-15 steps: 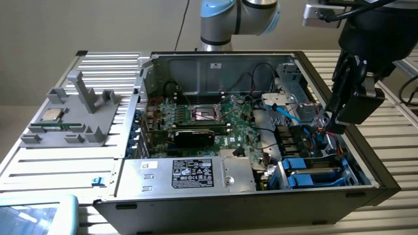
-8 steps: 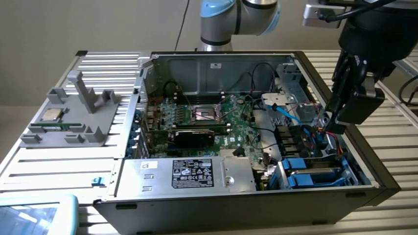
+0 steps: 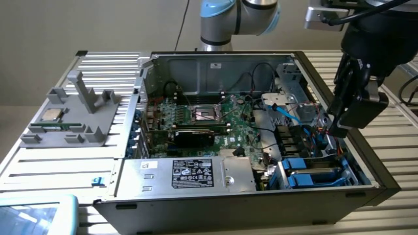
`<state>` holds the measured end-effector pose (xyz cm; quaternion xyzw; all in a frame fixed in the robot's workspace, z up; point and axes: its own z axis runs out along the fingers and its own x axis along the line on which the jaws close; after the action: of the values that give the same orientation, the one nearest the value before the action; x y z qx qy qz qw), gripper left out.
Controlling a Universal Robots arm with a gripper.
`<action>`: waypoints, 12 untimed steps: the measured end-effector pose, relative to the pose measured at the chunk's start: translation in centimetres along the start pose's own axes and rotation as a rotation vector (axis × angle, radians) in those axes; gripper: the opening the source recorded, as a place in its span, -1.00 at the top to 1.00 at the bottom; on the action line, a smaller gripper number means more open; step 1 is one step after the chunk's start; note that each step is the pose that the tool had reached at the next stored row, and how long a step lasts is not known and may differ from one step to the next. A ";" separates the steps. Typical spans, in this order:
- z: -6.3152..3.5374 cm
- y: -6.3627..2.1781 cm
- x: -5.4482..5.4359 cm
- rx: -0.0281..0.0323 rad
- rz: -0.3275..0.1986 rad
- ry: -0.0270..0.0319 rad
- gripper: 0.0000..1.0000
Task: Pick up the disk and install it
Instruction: 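Insert the first disk wire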
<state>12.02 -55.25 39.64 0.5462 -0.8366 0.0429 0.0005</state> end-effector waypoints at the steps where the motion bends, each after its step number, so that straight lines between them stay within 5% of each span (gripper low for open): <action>1: 0.02 -0.16 0.4 -0.0008 0.000 -0.0001 -0.11; 12: 0.33 -1.83 4.2 -0.0084 0.000 -0.0071 -0.11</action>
<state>12.02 -59.82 39.63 0.5464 -0.8367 0.0375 -0.0001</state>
